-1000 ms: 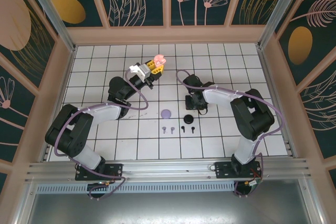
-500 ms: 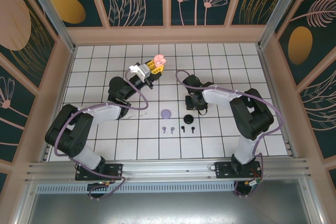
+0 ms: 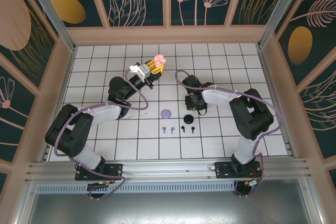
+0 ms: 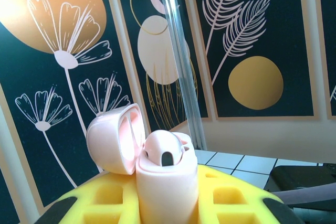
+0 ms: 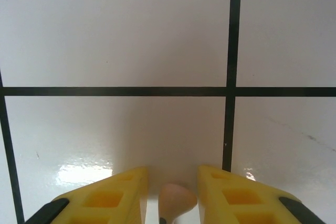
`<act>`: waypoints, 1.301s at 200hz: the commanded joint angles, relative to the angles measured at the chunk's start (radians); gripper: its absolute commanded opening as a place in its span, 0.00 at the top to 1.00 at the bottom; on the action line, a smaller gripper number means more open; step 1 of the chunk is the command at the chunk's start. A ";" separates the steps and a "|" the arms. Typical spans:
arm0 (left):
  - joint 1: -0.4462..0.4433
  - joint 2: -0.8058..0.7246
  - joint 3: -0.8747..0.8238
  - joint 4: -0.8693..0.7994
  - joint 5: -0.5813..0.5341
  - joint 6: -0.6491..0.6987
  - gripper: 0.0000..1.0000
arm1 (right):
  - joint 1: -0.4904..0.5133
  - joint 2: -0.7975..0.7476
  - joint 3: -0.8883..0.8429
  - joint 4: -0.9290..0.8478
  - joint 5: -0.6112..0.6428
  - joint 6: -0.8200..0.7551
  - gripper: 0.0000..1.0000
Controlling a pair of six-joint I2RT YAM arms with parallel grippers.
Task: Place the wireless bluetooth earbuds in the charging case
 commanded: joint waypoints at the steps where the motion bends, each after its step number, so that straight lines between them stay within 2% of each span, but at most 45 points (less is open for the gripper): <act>1: -0.005 -0.008 0.022 0.028 0.012 -0.016 1.00 | 0.011 0.017 -0.005 -0.021 0.010 0.018 0.72; 19: -0.005 -0.008 0.022 0.027 0.012 -0.017 1.00 | 0.011 0.011 -0.006 -0.020 0.011 0.019 0.76; 73: -0.005 -0.013 0.024 0.023 0.012 -0.020 1.00 | 0.011 -0.037 0.000 -0.018 0.025 0.025 0.78; 128: -0.005 -0.033 0.031 -0.001 0.020 -0.003 1.00 | 0.007 -0.156 0.063 -0.018 0.027 0.031 0.80; 197: -0.005 -0.032 0.063 -0.034 0.029 0.057 1.00 | -0.022 -0.292 0.310 0.009 -0.043 -0.002 0.81; 260: -0.005 -0.003 0.114 -0.049 0.035 0.091 1.00 | -0.046 -0.312 0.559 0.113 -0.125 -0.067 0.81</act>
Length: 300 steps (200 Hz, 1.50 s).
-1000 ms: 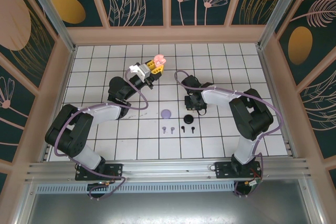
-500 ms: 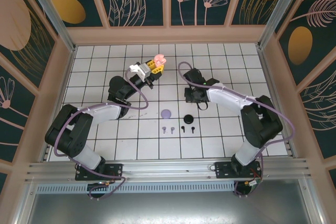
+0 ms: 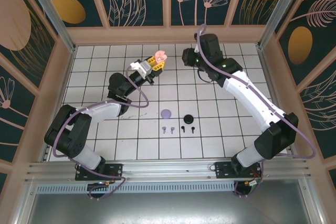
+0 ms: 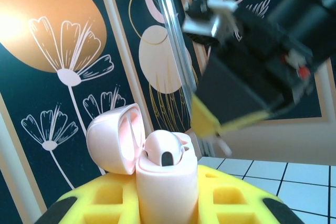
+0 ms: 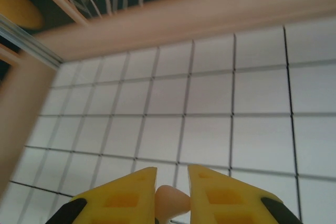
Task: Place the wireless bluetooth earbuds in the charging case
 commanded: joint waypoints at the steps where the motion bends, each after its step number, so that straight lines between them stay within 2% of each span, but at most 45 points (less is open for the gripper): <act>1: -0.005 0.006 0.046 0.005 0.023 0.032 1.00 | -0.004 -0.028 0.082 0.072 -0.054 -0.047 0.81; 37: -0.004 0.034 0.082 -0.002 0.032 0.020 1.00 | -0.003 -0.053 0.077 0.224 -0.119 -0.062 0.81; 81: -0.005 0.059 0.106 0.004 0.037 -0.013 1.00 | 0.022 -0.109 -0.054 0.436 -0.198 -0.056 0.81; 143: -0.005 0.071 0.116 0.009 0.039 -0.040 1.00 | 0.070 -0.135 -0.179 0.578 -0.242 -0.059 0.80; 300: -0.005 0.063 0.112 0.009 0.041 -0.038 1.00 | 0.083 -0.052 -0.215 0.612 -0.253 -0.036 0.80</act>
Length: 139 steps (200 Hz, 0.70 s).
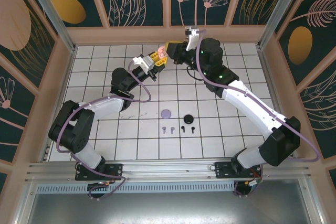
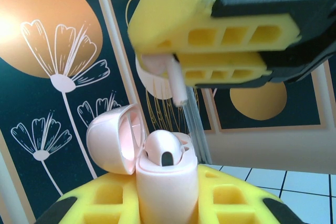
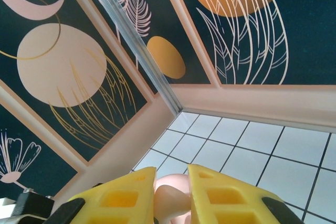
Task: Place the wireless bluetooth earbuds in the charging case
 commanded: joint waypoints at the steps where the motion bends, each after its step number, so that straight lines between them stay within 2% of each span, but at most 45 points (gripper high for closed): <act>1: -0.005 0.004 0.024 0.025 0.019 -0.011 1.00 | 0.006 0.017 -0.020 0.046 -0.015 0.006 0.80; 67: -0.005 -0.002 0.020 0.023 0.020 -0.007 1.00 | 0.007 0.045 -0.040 0.043 -0.011 0.003 0.81; 139: -0.005 -0.001 0.021 0.018 0.015 -0.005 1.00 | 0.007 0.009 -0.073 0.021 -0.002 -0.030 0.81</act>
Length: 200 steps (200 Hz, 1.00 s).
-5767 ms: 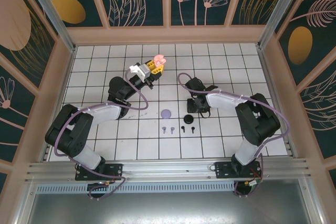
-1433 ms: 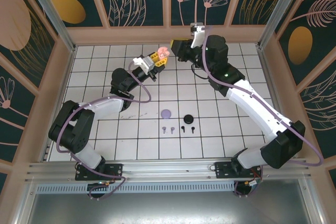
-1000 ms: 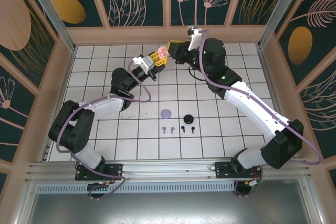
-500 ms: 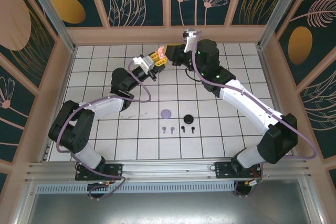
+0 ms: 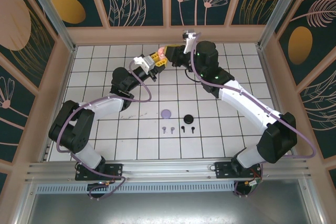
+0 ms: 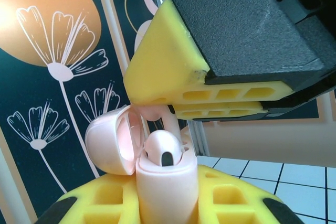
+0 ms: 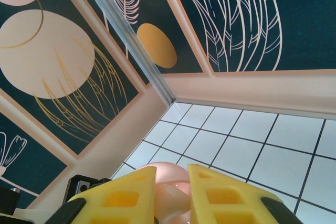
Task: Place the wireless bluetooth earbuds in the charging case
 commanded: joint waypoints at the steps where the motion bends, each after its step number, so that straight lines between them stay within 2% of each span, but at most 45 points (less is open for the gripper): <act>1: -0.005 -0.001 0.022 0.053 0.016 -0.005 1.00 | 0.008 -0.021 -0.027 -0.021 -0.007 -0.028 0.81; 107: -0.005 0.004 0.025 0.045 0.015 -0.005 1.00 | 0.009 -0.008 -0.013 -0.088 -0.031 -0.063 0.80; 116: -0.005 0.005 0.025 0.039 0.014 -0.006 1.00 | 0.008 -0.006 -0.004 -0.089 -0.022 -0.059 0.75; 128: -0.005 0.008 0.024 0.040 0.015 -0.006 1.00 | 0.006 -0.005 0.016 -0.092 -0.008 -0.054 0.61; 149: -0.005 0.012 0.018 0.040 0.013 -0.007 1.00 | -0.006 -0.017 0.058 -0.096 0.009 -0.040 0.44; 176: -0.005 0.016 0.008 0.041 0.010 -0.009 1.00 | -0.030 -0.053 0.101 -0.113 -0.002 -0.017 0.36; 200: -0.005 0.019 -0.006 0.042 0.007 -0.009 1.00 | -0.052 -0.057 0.152 -0.184 -0.024 0.003 0.34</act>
